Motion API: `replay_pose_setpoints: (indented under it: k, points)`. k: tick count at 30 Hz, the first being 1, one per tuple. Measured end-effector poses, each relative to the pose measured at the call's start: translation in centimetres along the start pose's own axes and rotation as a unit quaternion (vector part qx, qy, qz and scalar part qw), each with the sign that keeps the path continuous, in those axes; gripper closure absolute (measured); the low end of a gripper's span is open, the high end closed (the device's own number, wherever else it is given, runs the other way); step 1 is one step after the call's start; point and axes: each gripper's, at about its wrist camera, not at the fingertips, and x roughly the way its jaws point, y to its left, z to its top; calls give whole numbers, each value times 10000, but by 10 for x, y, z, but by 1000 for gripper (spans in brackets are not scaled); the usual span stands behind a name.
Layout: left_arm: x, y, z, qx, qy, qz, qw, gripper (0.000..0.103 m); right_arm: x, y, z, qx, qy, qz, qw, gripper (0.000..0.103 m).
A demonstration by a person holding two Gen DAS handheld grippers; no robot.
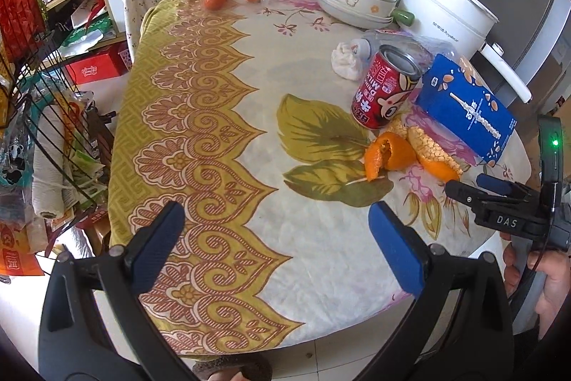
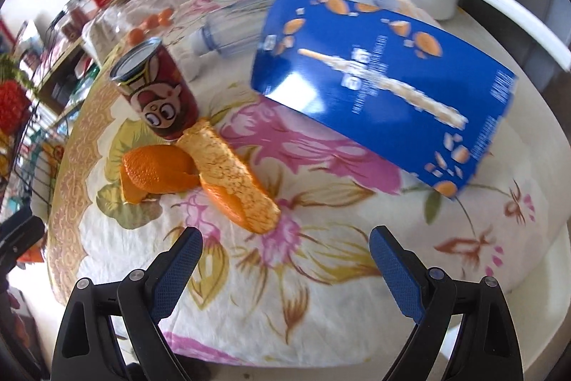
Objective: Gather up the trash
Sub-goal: 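Grasp an orange peel with left gripper while right gripper grasps the long orange peel strip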
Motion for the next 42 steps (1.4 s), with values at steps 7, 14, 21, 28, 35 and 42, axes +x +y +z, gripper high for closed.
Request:
replay_pose_setpoints:
  k: [7, 14, 21, 28, 35, 42]
  points:
    - [10, 1, 5, 44, -65, -67, 9999, 1, 17, 19, 8, -494, -180, -183, 9984, 12]
    - [22, -19, 9, 470, -168, -105, 9987, 1, 25, 37, 21, -773, -223, 122, 9967, 61]
    - [38, -44, 14, 616, -195, -402, 9971, 1, 9, 29, 21, -760, -218, 241, 9966, 88]
    - [67, -72, 17, 731, 119, -670, 9950, 5, -20, -2, 13, -561, -249, 236, 9978, 89]
    - [82, -87, 23, 574, 198, -983, 9933, 17, -37, -20, 1, -528, -191, 165, 9983, 89]
    - [87, -91, 30, 62, 183, -1346, 9907, 42, -51, -34, -12, -509, -179, 51, 9985, 89]
